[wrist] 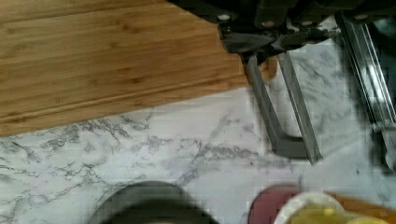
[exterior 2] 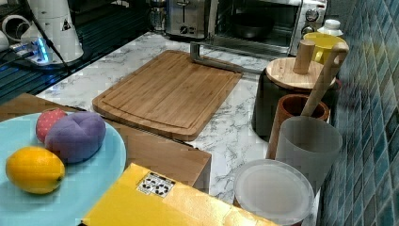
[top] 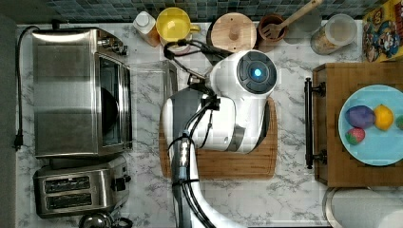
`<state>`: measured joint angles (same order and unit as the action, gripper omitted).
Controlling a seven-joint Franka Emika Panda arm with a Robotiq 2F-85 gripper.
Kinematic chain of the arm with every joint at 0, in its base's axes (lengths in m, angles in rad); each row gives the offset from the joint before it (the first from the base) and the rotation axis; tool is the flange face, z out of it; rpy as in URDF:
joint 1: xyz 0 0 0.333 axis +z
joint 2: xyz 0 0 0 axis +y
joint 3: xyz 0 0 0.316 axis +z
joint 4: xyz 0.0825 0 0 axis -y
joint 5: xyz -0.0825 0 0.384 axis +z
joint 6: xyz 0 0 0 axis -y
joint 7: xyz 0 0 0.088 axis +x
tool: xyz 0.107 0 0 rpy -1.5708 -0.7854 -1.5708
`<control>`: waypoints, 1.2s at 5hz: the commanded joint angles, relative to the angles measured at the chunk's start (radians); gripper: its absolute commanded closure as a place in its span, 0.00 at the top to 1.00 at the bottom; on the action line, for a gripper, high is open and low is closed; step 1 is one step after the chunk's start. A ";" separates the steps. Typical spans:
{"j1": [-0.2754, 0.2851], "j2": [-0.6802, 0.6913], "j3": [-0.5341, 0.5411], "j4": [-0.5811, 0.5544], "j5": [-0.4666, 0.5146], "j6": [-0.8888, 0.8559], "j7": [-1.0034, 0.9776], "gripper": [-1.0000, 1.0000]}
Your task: Close the oven.
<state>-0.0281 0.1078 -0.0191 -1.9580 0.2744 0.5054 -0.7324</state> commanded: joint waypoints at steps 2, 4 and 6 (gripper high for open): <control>-0.083 0.069 -0.003 -0.081 0.350 -0.017 -0.490 0.00; -0.067 0.190 0.018 -0.099 0.443 0.101 -0.664 0.00; -0.103 0.257 0.054 -0.085 0.625 0.159 -0.811 0.00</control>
<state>-0.1163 0.3997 -0.0220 -2.0508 0.8608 0.6665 -1.4941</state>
